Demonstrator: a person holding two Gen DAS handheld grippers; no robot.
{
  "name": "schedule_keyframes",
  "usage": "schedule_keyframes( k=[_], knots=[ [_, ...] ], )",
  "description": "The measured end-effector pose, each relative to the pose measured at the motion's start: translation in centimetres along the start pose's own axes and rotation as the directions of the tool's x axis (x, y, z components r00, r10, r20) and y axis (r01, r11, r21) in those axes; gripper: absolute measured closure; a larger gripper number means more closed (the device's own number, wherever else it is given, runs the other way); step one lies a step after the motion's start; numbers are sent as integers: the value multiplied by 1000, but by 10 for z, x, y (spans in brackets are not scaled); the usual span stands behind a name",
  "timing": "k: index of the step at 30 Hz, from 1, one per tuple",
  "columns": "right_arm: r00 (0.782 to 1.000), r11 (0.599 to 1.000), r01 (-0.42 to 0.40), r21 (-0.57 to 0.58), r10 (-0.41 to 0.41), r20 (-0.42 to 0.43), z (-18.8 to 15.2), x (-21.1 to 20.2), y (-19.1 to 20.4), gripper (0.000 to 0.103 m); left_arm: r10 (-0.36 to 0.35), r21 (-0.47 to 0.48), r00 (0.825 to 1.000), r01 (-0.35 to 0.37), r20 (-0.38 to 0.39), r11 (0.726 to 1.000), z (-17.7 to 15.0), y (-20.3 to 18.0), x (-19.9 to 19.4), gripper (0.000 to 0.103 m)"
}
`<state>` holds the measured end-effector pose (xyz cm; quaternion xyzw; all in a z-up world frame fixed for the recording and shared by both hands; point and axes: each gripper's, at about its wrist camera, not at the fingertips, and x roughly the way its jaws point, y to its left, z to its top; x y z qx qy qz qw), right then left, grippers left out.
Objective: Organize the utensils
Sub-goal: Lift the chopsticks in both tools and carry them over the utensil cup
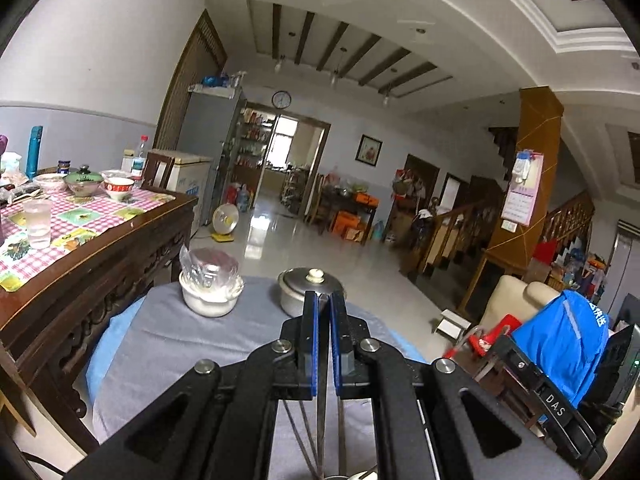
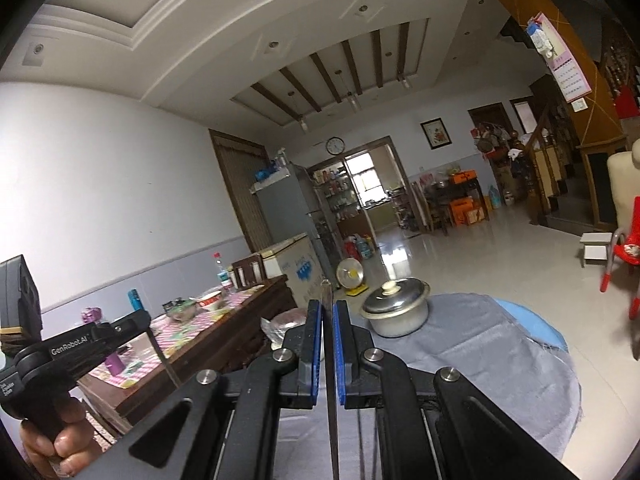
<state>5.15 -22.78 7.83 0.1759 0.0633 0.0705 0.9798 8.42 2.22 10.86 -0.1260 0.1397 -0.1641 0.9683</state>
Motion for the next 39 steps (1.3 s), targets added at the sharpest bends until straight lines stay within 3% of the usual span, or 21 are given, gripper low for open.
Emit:
schedule_keyframes(
  k=[7,21,39],
  knots=[
    [999,999,-13,-33,12,-34,-9,-5,12,96,-22,-2,1000,22,-12,1000,-12,-4,-6,97],
    [985,998,18,-67,-29,-170,-51,7,7,96,20,-85,980,-38,-196,996,-75,19,28,97],
    [970,992,-2,-126,-29,-242,-73,13,22,96,27,-90,968,-51,-251,995,-83,27,33,97]
  ],
)
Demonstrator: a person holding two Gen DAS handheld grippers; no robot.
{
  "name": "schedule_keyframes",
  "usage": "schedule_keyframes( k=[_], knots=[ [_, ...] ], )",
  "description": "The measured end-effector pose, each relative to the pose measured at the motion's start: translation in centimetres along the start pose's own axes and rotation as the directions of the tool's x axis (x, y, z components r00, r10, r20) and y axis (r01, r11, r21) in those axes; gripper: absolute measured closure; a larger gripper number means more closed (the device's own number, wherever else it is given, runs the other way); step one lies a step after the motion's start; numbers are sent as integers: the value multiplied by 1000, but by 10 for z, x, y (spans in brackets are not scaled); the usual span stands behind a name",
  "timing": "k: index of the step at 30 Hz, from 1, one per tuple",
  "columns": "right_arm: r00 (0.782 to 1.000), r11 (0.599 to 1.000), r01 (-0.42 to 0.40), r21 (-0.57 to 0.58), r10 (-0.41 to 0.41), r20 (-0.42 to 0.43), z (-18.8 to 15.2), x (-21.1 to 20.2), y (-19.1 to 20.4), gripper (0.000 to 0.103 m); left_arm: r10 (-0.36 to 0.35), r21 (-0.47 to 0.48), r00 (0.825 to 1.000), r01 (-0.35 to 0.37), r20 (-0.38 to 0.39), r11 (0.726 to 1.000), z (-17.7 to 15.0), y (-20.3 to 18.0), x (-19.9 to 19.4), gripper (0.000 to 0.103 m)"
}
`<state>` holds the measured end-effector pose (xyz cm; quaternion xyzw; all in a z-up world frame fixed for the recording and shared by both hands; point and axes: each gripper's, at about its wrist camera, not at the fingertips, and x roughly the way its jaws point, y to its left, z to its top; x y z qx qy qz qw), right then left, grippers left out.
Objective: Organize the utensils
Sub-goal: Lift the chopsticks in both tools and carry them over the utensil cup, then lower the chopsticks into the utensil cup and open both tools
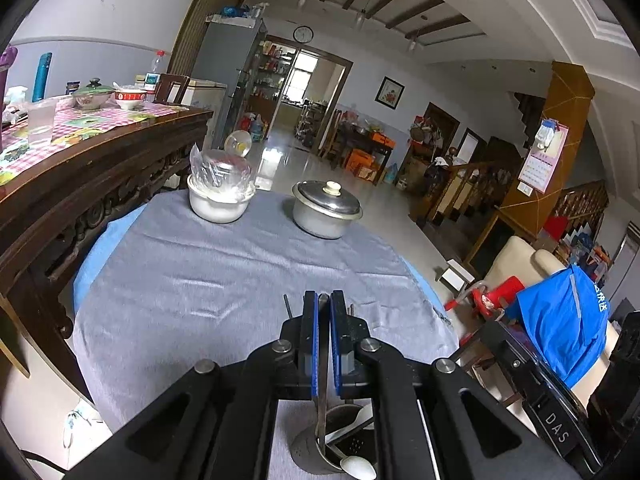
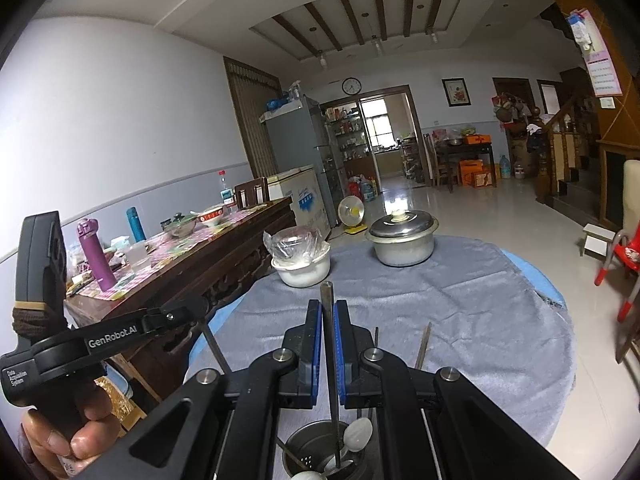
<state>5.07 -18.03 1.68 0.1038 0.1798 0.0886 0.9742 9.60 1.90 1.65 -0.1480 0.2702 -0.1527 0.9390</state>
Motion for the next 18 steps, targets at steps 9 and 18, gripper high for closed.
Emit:
schedule_keyframes(
  k=[9,18],
  knots=[
    [1000,1000,-9,-10,9,-23,-7,3,3,96,-3,-14,1000,3,-23,1000,-4,4,3,97],
    [999,1000,-9,-4,9,-36,-8,5,2,95,-8,-12,999,8,-44,1000,-4,4,5,97]
  ],
)
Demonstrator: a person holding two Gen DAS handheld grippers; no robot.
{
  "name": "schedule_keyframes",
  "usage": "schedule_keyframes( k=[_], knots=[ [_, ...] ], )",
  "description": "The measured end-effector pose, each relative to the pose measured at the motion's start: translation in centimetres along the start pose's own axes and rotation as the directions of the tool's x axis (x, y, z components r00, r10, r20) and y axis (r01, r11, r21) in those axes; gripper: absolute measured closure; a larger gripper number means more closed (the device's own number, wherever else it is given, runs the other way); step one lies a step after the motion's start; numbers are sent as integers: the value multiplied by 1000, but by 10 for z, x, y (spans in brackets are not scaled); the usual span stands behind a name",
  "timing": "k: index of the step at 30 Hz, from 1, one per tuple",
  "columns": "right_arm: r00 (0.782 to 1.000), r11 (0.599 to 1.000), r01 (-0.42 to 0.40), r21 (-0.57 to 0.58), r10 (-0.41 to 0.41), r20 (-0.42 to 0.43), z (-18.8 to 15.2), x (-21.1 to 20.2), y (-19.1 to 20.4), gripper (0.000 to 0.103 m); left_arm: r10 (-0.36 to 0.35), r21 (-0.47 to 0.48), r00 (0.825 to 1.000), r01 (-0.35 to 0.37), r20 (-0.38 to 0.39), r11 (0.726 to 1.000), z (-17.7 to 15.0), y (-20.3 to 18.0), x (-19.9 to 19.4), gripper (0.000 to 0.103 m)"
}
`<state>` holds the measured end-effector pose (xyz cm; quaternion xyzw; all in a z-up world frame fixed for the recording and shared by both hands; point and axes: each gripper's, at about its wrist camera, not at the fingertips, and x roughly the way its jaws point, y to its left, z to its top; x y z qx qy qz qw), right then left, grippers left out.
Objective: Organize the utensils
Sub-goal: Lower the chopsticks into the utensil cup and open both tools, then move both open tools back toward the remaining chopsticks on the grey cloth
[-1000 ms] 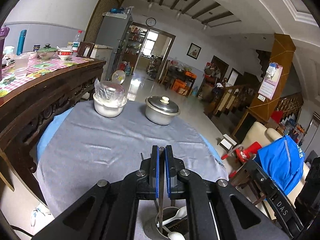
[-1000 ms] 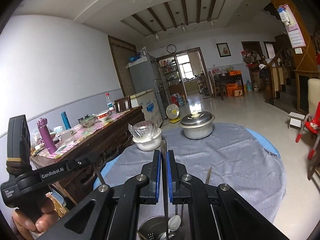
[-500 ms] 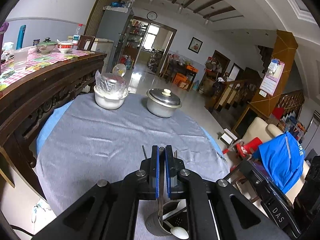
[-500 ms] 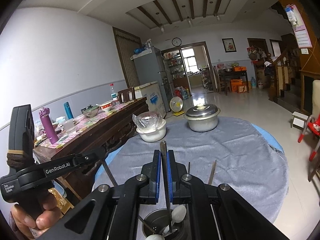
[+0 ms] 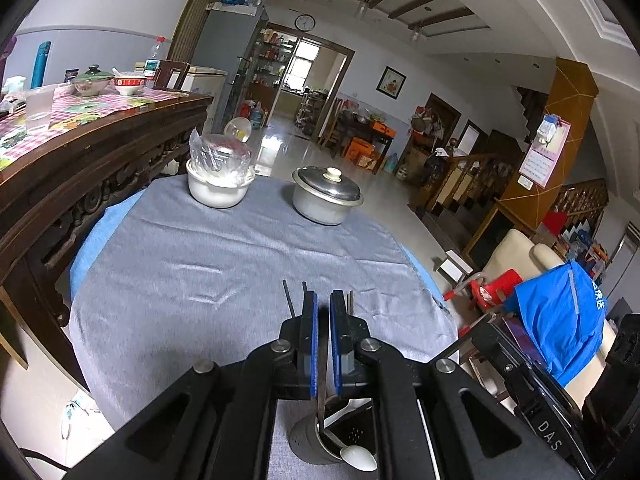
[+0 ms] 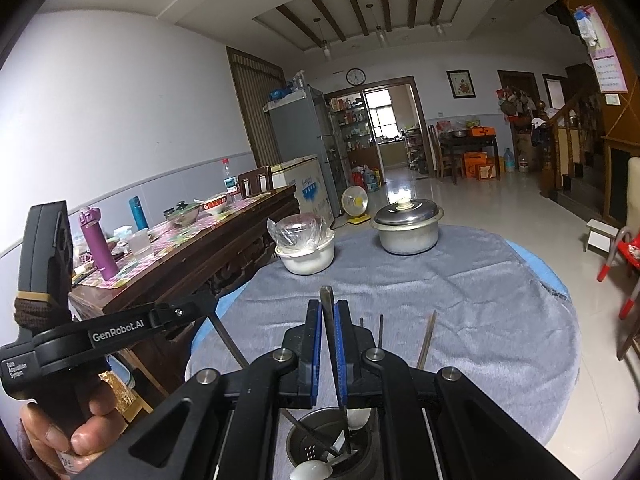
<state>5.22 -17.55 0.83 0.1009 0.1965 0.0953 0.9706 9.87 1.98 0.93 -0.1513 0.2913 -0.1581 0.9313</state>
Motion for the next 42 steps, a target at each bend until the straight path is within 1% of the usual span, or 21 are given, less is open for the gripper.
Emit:
schedule_keyframes(
  k=[3,5,7,9,12,16,19,25,30,33,34,36,37,38,42],
  knots=[
    [1000,1000,-4,5,4,-2,0,1,0,95,-7,-1,1000,7,-3,1000,0,0,0,97],
    [1000,1000,-5,14,5,-1,1,1,-2,95,-4,-1,1000,4,-1,1000,1,1,0,94],
    [1000,1000,-8,29,8,10,2,-2,-4,95,-4,-5,1000,4,6,1000,1,2,-2,85],
    [999,999,-12,50,10,34,4,-6,-8,95,4,-5,1000,-4,17,1000,2,3,-4,81],
    [998,997,-7,71,3,55,7,-10,-12,95,11,-8,1000,-10,26,1000,3,5,-6,79],
    [998,994,-1,108,-5,55,8,-11,-20,95,16,-15,1000,-15,25,1000,4,7,-6,74],
    [998,991,-7,134,-2,62,8,-13,-26,95,19,-17,999,-19,27,1000,4,8,-6,72],
    [995,985,17,171,-33,94,12,-20,-36,95,32,-25,999,-31,38,999,6,12,-8,68],
    [995,976,31,214,-50,86,13,-20,-49,95,44,-38,998,-42,45,998,7,17,-9,66],
    [995,970,41,238,-60,75,13,-19,-58,95,51,-49,997,-49,49,998,8,20,-10,62],
    [996,968,42,246,-61,70,14,-18,-60,94,55,-52,997,-53,51,997,8,21,-10,61],
    [996,964,43,261,-61,61,13,-16,-65,85,61,-59,997,-58,53,997,9,24,-10,59],
    [996,961,45,271,-63,58,12,-16,-68,75,62,-64,997,-59,55,996,9,26,-10,58],
    [996,959,45,279,-64,58,11,-16,-71,68,64,-67,996,-60,56,996,10,27,-10,57],
    [995,957,63,285,-83,61,9,-15,-77,67,76,-83,995,-71,58,994,11,34,-9,56]
  ],
)
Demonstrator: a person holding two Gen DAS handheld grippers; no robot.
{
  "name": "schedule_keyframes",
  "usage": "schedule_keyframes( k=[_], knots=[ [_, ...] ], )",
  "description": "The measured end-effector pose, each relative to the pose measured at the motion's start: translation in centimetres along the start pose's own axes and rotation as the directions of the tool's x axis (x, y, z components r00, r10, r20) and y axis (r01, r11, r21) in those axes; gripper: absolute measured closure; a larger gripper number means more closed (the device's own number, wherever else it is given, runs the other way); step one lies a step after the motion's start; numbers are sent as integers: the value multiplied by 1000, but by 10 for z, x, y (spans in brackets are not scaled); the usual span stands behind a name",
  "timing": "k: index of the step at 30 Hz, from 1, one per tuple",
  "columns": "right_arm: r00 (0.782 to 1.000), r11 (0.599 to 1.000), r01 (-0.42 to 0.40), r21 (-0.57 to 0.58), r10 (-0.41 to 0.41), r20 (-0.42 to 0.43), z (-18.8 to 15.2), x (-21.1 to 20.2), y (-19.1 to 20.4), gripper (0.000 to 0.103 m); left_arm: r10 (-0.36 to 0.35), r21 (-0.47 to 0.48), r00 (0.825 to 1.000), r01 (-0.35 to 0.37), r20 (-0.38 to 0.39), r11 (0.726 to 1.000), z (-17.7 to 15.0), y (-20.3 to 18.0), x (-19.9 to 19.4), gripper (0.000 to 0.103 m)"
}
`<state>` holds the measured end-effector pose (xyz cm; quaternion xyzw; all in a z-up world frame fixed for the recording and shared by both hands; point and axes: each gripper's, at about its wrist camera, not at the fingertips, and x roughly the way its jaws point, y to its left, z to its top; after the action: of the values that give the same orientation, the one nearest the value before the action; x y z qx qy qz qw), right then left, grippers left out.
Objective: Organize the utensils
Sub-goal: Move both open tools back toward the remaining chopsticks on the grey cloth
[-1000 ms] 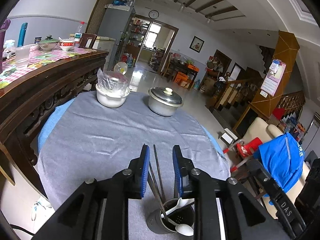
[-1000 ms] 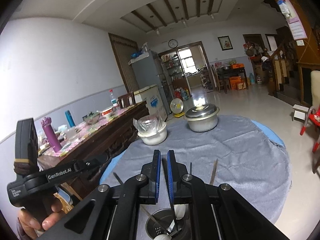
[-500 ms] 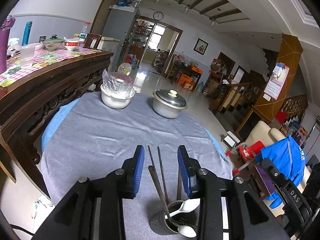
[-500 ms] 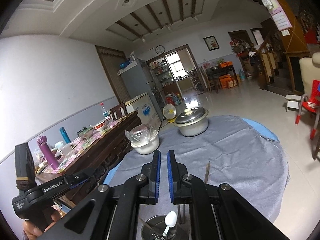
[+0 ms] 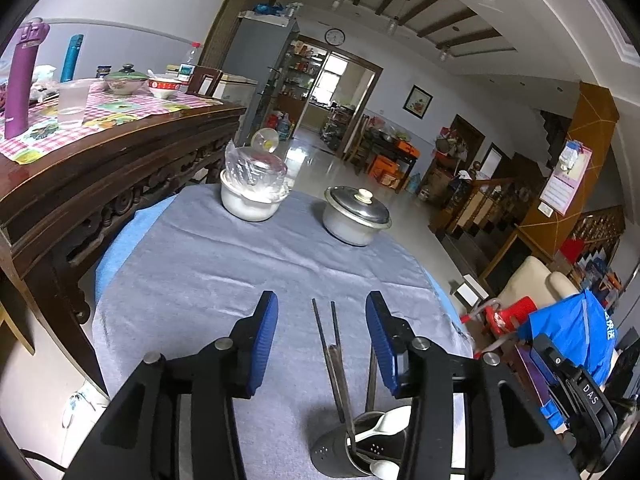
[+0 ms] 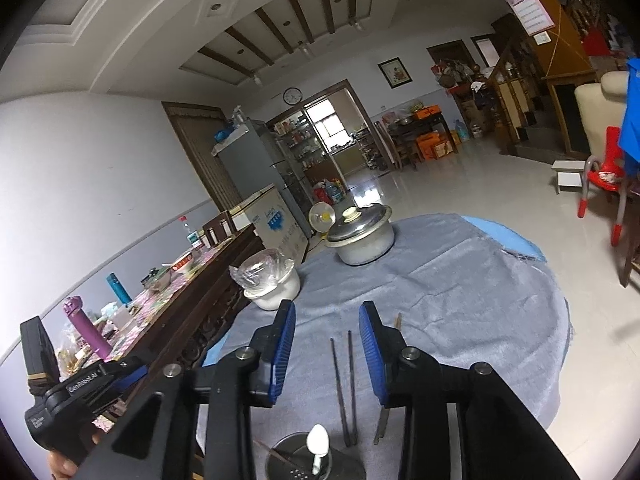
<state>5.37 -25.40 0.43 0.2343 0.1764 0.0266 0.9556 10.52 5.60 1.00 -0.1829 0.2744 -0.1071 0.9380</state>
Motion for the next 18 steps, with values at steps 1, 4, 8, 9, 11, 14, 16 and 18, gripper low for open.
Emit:
schedule_keyframes(
  k=[1,4,8,9,11,14,16,18],
  knots=[
    [1000,1000,2,3,-2,-2,0,1,-2,67,3,-5,1000,-3,1,1000,1,2,1,56],
    [1000,1000,16,9,-16,-5,0,3,-8,67,14,-17,1000,-14,3,1000,3,8,3,56],
    [999,999,31,26,-31,-19,-1,7,-17,67,31,-37,999,-31,6,999,6,16,5,54],
    [999,999,35,31,-34,-24,-1,9,-20,67,37,-43,999,-37,7,998,6,19,6,53],
    [999,998,44,41,-43,-32,-2,12,-25,67,49,-51,999,-48,8,998,8,23,8,53],
    [998,997,47,62,-44,-44,-3,16,-34,67,64,-64,998,-63,9,996,10,30,11,53],
    [998,996,53,71,-49,-50,-3,18,-39,67,73,-70,997,-72,7,995,11,33,13,52],
    [997,996,57,75,-53,-56,-3,19,-42,67,81,-79,997,-80,7,994,11,36,15,52]
  ],
)
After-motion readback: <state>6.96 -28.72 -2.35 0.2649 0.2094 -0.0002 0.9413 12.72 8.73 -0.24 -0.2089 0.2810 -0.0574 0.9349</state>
